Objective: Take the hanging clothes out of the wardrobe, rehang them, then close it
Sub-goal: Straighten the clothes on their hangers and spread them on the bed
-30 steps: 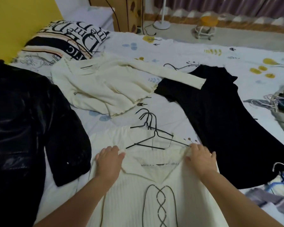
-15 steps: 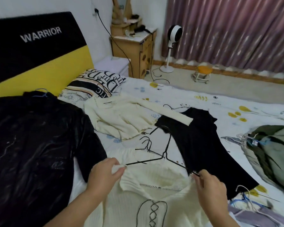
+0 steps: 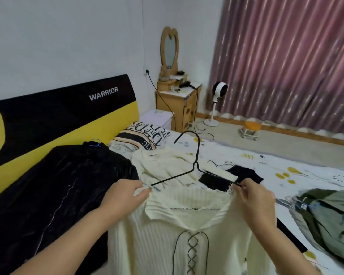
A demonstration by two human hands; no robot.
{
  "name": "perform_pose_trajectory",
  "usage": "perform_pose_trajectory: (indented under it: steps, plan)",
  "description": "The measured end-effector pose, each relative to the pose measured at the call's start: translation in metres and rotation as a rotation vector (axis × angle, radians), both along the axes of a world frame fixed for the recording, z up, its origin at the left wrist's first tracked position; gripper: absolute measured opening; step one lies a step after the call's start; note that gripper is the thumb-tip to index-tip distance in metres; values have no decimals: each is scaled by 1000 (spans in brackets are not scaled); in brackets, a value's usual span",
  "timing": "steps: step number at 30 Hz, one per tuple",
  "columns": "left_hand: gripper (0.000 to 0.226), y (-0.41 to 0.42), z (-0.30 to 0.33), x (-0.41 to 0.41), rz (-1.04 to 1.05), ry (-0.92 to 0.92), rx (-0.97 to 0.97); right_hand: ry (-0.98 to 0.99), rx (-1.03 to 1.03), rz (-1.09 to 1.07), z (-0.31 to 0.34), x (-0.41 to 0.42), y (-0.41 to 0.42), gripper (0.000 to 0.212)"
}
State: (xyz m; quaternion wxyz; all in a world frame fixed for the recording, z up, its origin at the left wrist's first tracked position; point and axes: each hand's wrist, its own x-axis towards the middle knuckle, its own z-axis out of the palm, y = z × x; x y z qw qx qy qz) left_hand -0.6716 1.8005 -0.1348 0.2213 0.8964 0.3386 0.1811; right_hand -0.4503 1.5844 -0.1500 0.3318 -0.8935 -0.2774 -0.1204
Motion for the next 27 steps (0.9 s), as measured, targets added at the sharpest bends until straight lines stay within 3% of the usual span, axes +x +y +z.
perform_pose_trajectory:
  steps: [8, 10, 13, 16, 21, 27]
  plan:
    - [45, 54, 64, -35, -24, -119, 170, -138, 72, -156, 38, -52, 54, 14]
    - [47, 70, 69, -41, -29, -117, 205, -139, 54, -214, 33, -71, 69, 26]
    - [50, 91, 71, -50, -32, -121, 216, -26, 32, -219, 18, -106, 92, 54]
    - [51, 109, 67, -55, -36, -112, 212, 91, 0, -222, -6, -138, 111, 65]
    - [48, 128, 52, -41, -61, -101, 194, 257, -178, -195, -50, -154, 126, 67]
    - [50, 146, 45, -6, -92, -126, 175, 464, -153, -216, -90, -131, 145, 73]
